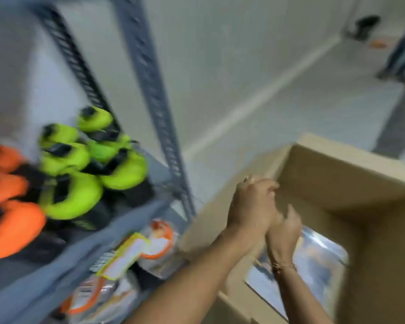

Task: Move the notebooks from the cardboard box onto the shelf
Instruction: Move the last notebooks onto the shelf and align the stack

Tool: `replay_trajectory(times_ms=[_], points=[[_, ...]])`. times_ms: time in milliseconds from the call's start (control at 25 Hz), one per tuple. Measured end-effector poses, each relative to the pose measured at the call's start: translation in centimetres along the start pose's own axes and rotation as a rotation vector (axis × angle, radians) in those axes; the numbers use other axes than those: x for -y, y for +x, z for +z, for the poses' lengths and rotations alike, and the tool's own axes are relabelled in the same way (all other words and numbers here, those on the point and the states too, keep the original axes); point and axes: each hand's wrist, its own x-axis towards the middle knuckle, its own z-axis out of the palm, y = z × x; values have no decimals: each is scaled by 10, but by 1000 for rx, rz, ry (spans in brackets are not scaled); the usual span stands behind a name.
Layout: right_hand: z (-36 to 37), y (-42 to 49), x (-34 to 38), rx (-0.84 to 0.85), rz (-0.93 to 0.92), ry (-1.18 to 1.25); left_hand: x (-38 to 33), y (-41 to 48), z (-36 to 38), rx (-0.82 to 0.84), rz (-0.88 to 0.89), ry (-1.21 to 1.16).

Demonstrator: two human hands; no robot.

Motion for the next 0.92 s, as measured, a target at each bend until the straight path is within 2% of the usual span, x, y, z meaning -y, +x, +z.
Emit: replay_trajectory(times_ms=[40,80,160,200,280,360,400,520,600,760,920], points=[[-4,10,-53,18,195,-143,21,6,51,287,-148,14],[-11,16,-102,32,345,-265,46,7,100,497,-234,52],[-26,17,-178,36,567,-460,97,-2,185,755,-376,150],[-32,15,-206,53,665,-513,119,-12,215,802,-448,261],[-34,9,-240,88,776,-543,159,-33,256,742,-594,456],[-26,6,-251,72,769,-562,177,-48,273,687,-670,476],[-22,9,-250,36,777,-546,180,-49,275,673,-669,480],[-27,29,-244,-97,978,-346,185,-35,273,640,-671,532],[-35,37,-237,-156,1027,-257,181,-25,263,641,-618,576],[-47,37,-188,-292,887,-199,138,-14,223,564,-354,594],[-61,27,-108,-460,659,-48,73,-6,133,319,-184,325]])
